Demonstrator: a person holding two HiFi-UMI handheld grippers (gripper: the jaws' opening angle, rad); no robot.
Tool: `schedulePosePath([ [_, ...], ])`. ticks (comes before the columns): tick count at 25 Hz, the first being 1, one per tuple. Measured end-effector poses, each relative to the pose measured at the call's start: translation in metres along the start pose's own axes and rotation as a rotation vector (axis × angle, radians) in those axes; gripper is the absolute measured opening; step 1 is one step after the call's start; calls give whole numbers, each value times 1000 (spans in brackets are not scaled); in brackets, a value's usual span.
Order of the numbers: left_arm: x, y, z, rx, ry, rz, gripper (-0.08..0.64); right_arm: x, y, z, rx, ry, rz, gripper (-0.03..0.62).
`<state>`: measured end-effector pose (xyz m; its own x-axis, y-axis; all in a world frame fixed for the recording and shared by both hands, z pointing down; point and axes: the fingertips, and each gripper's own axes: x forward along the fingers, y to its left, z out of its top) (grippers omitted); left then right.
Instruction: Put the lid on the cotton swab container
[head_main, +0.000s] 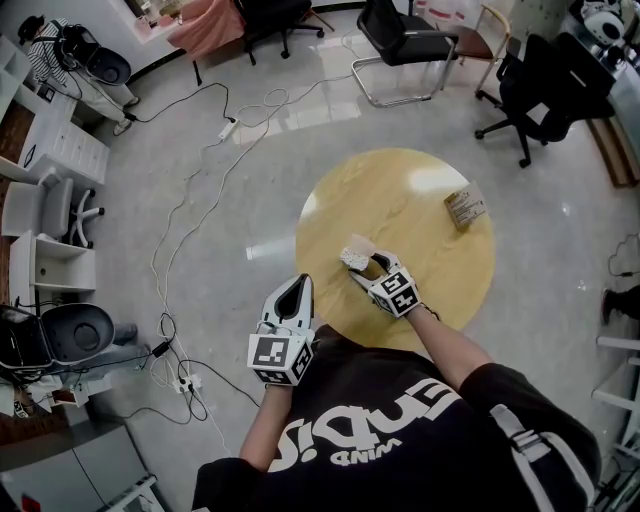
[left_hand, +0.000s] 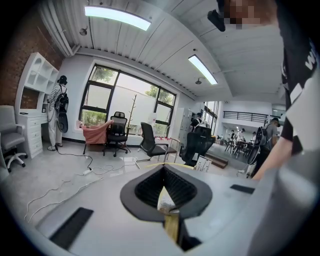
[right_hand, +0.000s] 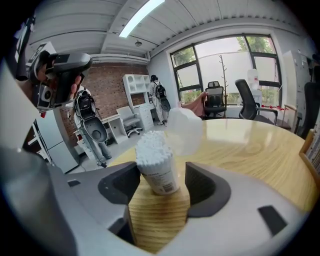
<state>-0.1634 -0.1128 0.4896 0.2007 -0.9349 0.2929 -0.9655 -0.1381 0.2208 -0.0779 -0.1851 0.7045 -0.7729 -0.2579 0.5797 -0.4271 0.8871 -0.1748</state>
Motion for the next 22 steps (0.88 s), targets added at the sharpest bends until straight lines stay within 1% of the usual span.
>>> schedulePosePath([
  [2, -1, 1, 2, 3, -4, -2, 11, 1, 3, 1, 2, -1, 5, 265],
  [3, -1, 2, 4, 4, -7, -3, 11, 1, 4, 1, 4, -2, 6, 237],
  [4, -1, 2, 5, 6, -10, -4, 11, 1, 4, 1, 6, -3, 4, 228],
  [10, 0, 5, 8, 26, -22, 4, 12, 3, 3, 1, 3, -5, 1, 224],
  [16, 1, 2, 6, 20, -23, -24, 14, 5, 5, 0, -3, 0, 1, 222],
  [19, 0, 3, 6, 19, -30, -29, 68, 6, 7, -1, -2, 4, 3, 221],
  [22, 1, 1, 8, 28, -47, -50, 109, 6, 8, 0, -4, 8, 4, 218],
])
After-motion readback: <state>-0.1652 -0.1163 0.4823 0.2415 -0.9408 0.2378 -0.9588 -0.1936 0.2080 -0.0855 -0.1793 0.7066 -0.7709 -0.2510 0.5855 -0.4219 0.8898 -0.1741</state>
